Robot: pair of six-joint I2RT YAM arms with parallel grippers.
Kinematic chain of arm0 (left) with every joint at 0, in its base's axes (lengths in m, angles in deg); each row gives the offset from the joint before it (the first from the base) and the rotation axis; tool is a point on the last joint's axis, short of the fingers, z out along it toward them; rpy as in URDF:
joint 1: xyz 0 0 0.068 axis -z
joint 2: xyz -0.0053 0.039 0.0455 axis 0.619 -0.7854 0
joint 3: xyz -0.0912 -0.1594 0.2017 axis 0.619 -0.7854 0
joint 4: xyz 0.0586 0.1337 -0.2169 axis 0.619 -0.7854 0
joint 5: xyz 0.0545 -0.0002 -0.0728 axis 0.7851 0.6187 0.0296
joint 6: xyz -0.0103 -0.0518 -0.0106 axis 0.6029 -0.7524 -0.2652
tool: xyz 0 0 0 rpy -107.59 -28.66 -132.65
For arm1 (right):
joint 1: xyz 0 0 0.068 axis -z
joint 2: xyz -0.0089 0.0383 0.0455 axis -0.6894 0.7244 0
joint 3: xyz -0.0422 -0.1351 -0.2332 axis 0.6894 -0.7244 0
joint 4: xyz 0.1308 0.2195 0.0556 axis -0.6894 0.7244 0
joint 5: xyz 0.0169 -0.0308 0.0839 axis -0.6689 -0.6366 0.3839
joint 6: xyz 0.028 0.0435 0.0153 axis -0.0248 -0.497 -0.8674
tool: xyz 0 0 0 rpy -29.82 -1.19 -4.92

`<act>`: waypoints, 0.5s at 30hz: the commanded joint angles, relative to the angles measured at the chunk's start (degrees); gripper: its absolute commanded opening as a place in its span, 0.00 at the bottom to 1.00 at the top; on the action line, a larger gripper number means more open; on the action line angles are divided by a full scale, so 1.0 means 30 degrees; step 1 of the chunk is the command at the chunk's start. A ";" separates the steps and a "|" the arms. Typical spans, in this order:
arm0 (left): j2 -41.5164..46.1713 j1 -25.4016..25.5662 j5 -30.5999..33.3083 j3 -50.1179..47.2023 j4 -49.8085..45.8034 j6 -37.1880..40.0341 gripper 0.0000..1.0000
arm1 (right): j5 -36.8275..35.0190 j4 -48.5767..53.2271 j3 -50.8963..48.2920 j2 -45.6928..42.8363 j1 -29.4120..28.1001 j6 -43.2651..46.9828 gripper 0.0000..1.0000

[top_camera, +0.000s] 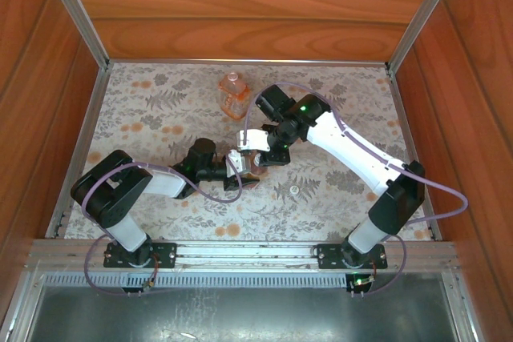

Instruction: Screw on the bottle caps

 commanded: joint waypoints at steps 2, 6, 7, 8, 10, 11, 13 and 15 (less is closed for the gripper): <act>-0.0241 0.0092 0.0139 -0.0340 -0.1533 0.0286 0.56 | 0.0328 0.0372 0.0544 0.0233 0.0010 0.0513 0.45; -0.0241 0.0109 0.0142 -0.0313 -0.1556 0.0266 0.56 | 0.0402 0.0330 0.0520 0.0321 -0.0008 0.0367 0.41; -0.0243 0.0085 0.0148 -0.0312 -0.1564 0.0251 0.56 | 0.0394 0.0332 0.0488 0.0327 -0.0008 0.0317 0.40; -0.0243 0.0094 0.0143 -0.0311 -0.1563 0.0251 0.56 | 0.0361 0.0312 0.0470 0.0372 -0.0017 0.0324 0.39; -0.0216 0.0083 0.0148 -0.0312 -0.1574 0.0244 0.56 | 0.0304 0.0332 0.0470 0.0380 -0.0019 0.0248 0.37; -0.0206 0.0105 0.0146 -0.0320 -0.1564 0.0224 0.56 | 0.0277 0.0331 0.0463 0.0379 -0.0019 0.0222 0.36; -0.0165 0.0099 0.0132 -0.0337 -0.1564 0.0220 0.56 | 0.0270 0.0339 0.0417 0.0322 0.0003 0.0144 0.34; -0.0148 0.0103 0.0137 -0.0341 -0.1593 0.0221 0.56 | 0.0314 0.0260 0.0234 0.0227 -0.0004 0.0040 0.32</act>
